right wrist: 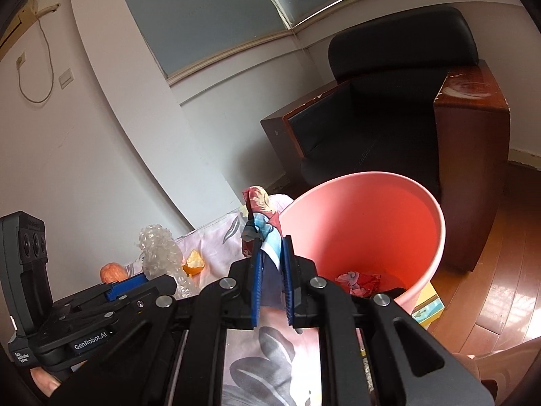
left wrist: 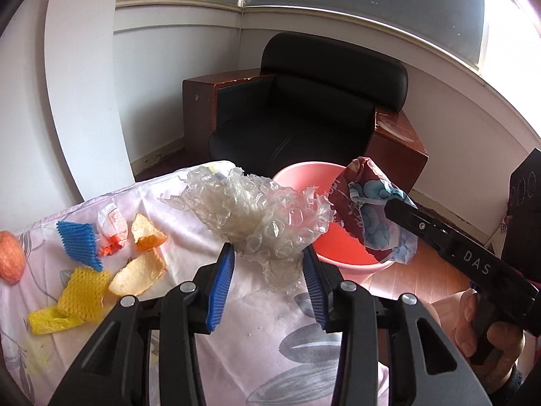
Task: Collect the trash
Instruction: 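Carry the paper and the clear bubble wrap over the pink bucket with both tools, then open the right tool to drop the paper while the left tool releases the bubble wrap into the bucket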
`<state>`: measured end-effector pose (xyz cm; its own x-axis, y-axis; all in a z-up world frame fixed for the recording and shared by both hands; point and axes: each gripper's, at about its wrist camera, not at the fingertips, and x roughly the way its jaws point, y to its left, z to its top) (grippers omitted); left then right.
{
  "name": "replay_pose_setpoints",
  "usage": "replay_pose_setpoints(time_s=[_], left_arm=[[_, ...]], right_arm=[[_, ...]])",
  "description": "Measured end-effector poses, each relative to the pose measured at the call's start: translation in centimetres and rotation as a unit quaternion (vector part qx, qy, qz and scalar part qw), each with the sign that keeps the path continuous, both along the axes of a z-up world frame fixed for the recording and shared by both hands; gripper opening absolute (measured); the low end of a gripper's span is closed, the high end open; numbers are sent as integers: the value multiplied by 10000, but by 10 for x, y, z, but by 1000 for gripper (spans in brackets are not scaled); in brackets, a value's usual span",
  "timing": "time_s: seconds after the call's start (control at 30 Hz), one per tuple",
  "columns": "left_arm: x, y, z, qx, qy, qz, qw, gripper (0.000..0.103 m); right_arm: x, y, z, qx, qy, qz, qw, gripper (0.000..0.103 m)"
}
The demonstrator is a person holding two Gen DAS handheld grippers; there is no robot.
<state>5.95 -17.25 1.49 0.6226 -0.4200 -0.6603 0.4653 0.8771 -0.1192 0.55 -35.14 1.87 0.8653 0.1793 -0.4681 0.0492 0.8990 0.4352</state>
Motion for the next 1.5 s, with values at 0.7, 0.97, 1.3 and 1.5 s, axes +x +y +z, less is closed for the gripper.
replay_pose_setpoints(time_s=[0.7, 0.97, 1.3, 1.5], left_arm=[[35, -74, -19, 342, 8, -419, 9985, 40], [47, -82, -29, 393, 74, -442, 9982, 42], [49, -81, -28, 366, -61, -436, 9984, 54], [46, -70, -22, 278, -94, -364, 9989, 54]], right_arm=[[24, -45, -17, -74, 207, -625, 9978, 12], [35, -55, -29, -31, 398, -711, 9967, 12], [39, -56, -34, 15, 536, -821, 9952, 12], [41, -54, -35, 29, 589, -863, 9945, 25]])
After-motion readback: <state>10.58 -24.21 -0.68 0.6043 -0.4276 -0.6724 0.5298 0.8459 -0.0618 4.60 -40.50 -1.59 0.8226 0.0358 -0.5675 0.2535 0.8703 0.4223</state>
